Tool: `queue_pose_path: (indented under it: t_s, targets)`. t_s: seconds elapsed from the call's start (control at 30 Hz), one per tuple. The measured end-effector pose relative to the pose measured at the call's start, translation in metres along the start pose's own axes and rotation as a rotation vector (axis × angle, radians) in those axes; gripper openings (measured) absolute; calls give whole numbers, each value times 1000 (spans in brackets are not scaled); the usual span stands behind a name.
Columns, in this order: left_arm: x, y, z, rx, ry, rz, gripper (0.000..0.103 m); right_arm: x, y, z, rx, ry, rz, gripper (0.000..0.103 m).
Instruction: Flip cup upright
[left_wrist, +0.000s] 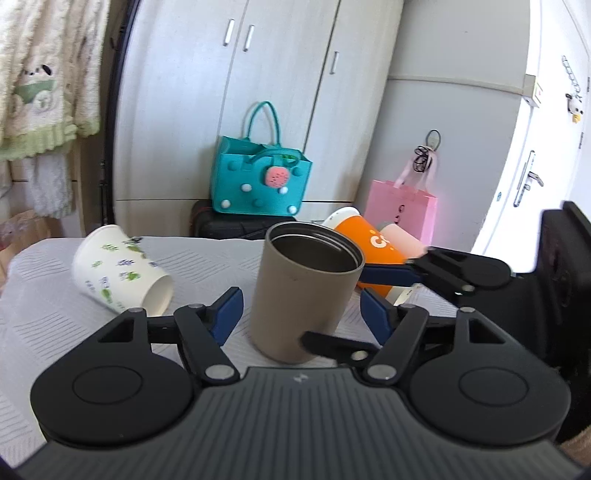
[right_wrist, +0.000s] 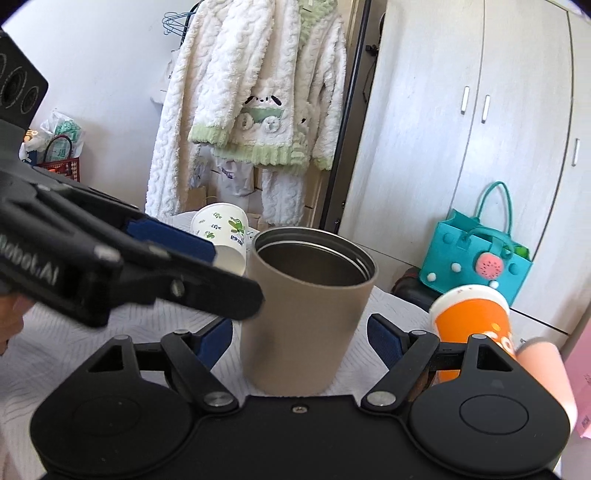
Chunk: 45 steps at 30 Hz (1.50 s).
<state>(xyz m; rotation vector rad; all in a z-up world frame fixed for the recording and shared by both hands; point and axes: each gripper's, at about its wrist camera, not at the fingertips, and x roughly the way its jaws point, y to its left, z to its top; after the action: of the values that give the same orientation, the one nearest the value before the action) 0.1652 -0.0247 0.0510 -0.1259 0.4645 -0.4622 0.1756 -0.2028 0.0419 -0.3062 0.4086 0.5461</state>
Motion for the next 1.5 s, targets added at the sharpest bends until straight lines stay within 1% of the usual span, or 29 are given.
queue_pose_path:
  t_s: [0.1,0.2,0.3,0.5,0.57,0.63,0.73,0.83,1.0,1.03,1.2,1.23,1.33,1.43,1.5]
  targets:
    - [-9,-2,-2,-1,-8,25,70,-15,3,-4,25,-23,-44,84]
    - [-19,-4,-2,-6,-5,48,70,-28,5,-6,61,-31,-52,84]
    - [-33,-8,-3,-4,-10,78,74,-41,9,-6,67,-46,-68,84]
    - [-63,-16,-9,15,-25,160,77,-74,20,-2,83,-76,-106,84]
    - [-71,-19,-12,26,-18,201,77,-82,27,-2,85,-62,-133,84]
    - [-80,-23,-14,41,-26,232,78,-94,35,-4,87,-93,-130,83]
    - [-95,-29,-17,52,-41,256,80,-108,47,-6,87,-114,-176,84]
    - [-107,-33,-19,61,-52,274,82,-120,54,-9,107,-121,-204,84]
    - [-122,-40,-27,60,-65,316,84,-136,53,-14,173,-136,-239,88]
    - [-125,-42,-28,62,-73,323,86,-138,53,-16,185,-137,-248,89]
    - [-133,-46,-34,61,-78,333,90,-144,50,-23,239,-136,-290,94]
    - [-133,-46,-35,60,-75,336,92,-144,51,-26,240,-134,-305,95]
    - [-132,-45,-38,46,-60,349,94,-145,57,-32,227,-134,-379,99]
    - [-128,-41,-43,26,-41,364,101,-145,58,-38,246,-120,-404,103]
    - [-126,-39,-47,16,-34,370,102,-143,59,-40,256,-105,-412,103]
